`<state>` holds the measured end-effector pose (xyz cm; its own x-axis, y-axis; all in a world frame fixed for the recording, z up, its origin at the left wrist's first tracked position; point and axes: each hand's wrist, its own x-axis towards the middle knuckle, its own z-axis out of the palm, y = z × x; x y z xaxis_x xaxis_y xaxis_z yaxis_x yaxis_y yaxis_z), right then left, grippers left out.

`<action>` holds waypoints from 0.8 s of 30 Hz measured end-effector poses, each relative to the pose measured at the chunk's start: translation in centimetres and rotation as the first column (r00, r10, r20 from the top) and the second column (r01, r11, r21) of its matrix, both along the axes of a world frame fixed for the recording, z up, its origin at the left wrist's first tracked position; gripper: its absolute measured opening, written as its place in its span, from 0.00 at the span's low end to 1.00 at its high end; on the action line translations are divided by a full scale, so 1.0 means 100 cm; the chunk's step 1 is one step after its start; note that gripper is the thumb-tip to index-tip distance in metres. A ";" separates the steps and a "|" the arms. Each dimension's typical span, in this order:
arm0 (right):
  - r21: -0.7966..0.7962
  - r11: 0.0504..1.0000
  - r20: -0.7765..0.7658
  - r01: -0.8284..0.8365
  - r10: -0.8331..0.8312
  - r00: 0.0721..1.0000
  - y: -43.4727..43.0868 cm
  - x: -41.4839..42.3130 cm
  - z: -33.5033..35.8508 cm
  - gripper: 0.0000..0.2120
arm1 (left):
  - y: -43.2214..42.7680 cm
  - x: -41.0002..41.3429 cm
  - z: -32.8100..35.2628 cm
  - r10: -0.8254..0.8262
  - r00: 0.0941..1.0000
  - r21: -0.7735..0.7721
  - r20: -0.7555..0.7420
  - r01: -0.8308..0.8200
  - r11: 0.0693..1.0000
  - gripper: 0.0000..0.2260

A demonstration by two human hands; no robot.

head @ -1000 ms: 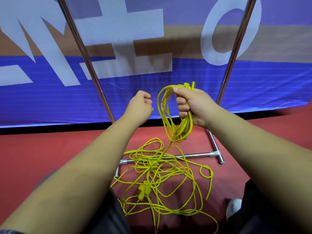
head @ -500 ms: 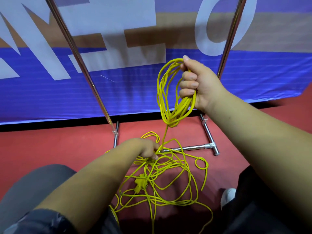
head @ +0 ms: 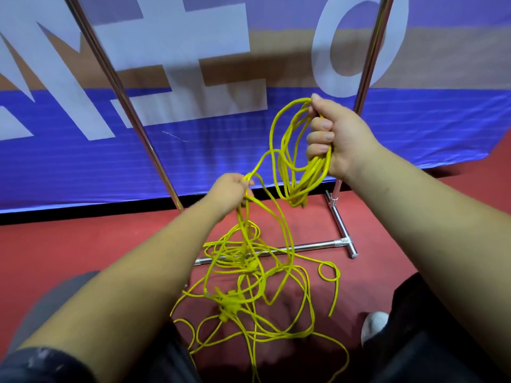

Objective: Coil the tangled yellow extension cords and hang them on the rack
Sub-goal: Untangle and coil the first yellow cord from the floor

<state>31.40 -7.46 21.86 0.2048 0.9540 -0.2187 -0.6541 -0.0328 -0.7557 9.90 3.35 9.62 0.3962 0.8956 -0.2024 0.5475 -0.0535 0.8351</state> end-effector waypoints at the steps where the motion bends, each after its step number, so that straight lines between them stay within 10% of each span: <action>1: -0.013 1.000 0.037 0.001 -0.001 0.999 0.000 -0.001 -0.001 0.13 | -0.002 0.004 0.020 0.035 0.981 -0.050 0.190 -0.026 0.998 0.09; 4: -0.040 0.999 0.100 0.008 -0.004 0.995 -0.002 -0.005 -0.003 0.13 | -0.004 0.005 0.072 0.093 0.762 -0.239 0.641 0.083 0.967 0.11; 7: -0.056 0.998 0.156 0.012 -0.003 0.988 -0.003 -0.005 -0.005 0.13 | 0.000 -0.006 0.085 0.115 0.715 -0.291 0.689 0.128 0.948 0.12; 13: -0.066 0.998 0.172 0.016 -0.004 0.985 -0.007 -0.008 -0.010 0.13 | 0.006 -0.027 0.044 0.122 0.973 -0.428 0.193 -0.028 0.903 0.14; 16: -0.060 0.998 0.171 0.017 -0.007 0.985 -0.009 -0.011 -0.007 0.13 | 0.002 -0.024 0.035 0.127 0.963 -0.456 0.237 -0.005 0.890 0.16; 20: -0.048 0.999 0.165 0.024 -0.016 0.986 -0.008 -0.012 -0.005 0.13 | 0.001 -0.028 0.020 -0.213 0.957 -0.022 -0.196 0.213 0.977 0.09; 24: -0.055 0.998 0.178 0.037 -0.027 0.984 -0.008 -0.013 -0.004 0.13 | -0.001 -0.026 0.016 -0.102 0.872 0.264 -0.480 0.255 0.930 0.11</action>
